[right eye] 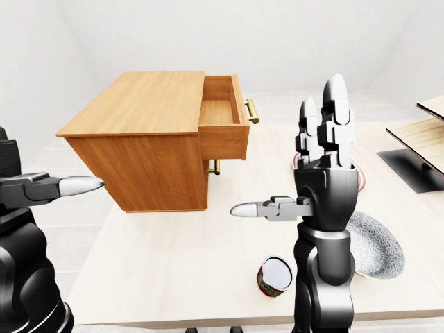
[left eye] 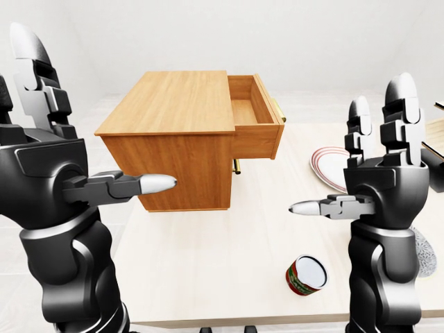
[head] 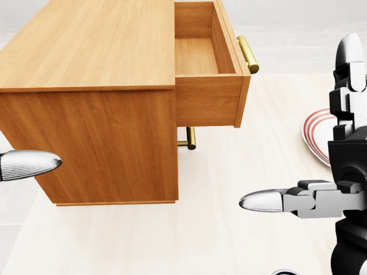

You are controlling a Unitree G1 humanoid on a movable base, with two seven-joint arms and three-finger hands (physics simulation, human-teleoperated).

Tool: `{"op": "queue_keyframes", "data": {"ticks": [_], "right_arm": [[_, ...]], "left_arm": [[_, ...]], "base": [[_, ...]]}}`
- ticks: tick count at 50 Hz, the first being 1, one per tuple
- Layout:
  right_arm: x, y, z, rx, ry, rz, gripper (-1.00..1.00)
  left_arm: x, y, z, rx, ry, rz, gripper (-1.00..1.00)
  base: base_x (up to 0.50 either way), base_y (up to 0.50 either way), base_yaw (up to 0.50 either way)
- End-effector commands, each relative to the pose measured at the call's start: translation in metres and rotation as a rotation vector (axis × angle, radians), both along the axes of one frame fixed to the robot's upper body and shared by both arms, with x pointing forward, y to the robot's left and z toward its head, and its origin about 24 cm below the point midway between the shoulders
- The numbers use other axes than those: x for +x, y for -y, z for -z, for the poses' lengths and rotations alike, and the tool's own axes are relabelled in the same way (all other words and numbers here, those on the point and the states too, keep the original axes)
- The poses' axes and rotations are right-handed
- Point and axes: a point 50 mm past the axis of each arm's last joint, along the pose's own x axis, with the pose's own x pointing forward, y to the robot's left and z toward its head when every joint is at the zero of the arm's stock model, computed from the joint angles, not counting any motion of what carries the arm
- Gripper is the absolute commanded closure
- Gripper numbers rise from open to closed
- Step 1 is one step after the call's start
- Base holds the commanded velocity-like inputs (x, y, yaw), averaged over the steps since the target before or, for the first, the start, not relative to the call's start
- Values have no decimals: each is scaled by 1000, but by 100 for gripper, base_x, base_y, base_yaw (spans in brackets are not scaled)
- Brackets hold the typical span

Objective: Close the top drawer of the cabinet.

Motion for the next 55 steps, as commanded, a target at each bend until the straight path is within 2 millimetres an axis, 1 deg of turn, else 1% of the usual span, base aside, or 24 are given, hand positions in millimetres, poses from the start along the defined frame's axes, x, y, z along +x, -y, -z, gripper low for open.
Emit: {"op": "queue_keyframes", "data": {"ticks": [1,11,15,20,21,23,30,31,37,48,50,53,55], "right_arm": [[1,1,0,9,-1,5,-100],[0,1,-1,11,3,5,-100],[2,0,2,9,-13,5,-100],[14,-3,16,-36,-94,1,-100],[21,-5,24,-36,-134,-5,-100],[23,-9,27,-62,-150,-17,-100],[23,-10,31,-67,-167,-23,-100],[24,-11,34,-85,-183,-21,-100],[22,-12,32,-83,-172,-19,-100],[24,-8,34,-86,-183,1,-100],[28,-5,35,-77,-193,17,-100],[35,3,47,-89,-253,92,-100],[34,5,42,-60,-232,79,-100]], "left_arm": [[0,1,0,13,-1,-8,-100],[0,0,-1,13,4,-22,-100],[1,-1,0,8,-3,-33,-100],[3,-1,2,8,-15,-33,-100],[2,1,2,17,-13,-30,-100],[3,1,2,20,-18,-29,-100],[3,3,3,35,-18,-31,-100],[2,3,2,34,-12,-31,-100],[3,3,3,38,-20,-35,-100],[3,3,4,42,-25,-36,-100],[4,4,4,42,-26,-36,-100],[3,4,3,43,-20,-33,-100],[1,4,1,43,-7,-31,-100]], "base": [[0,0,0],[0,0,0],[0,0,0],[0,0,0],[0,0,0],[0,0,0],[0,0,0],[0,0,0],[0,0,0],[0,0,0],[0,0,0],[0,0,0],[0,0,0]]}}
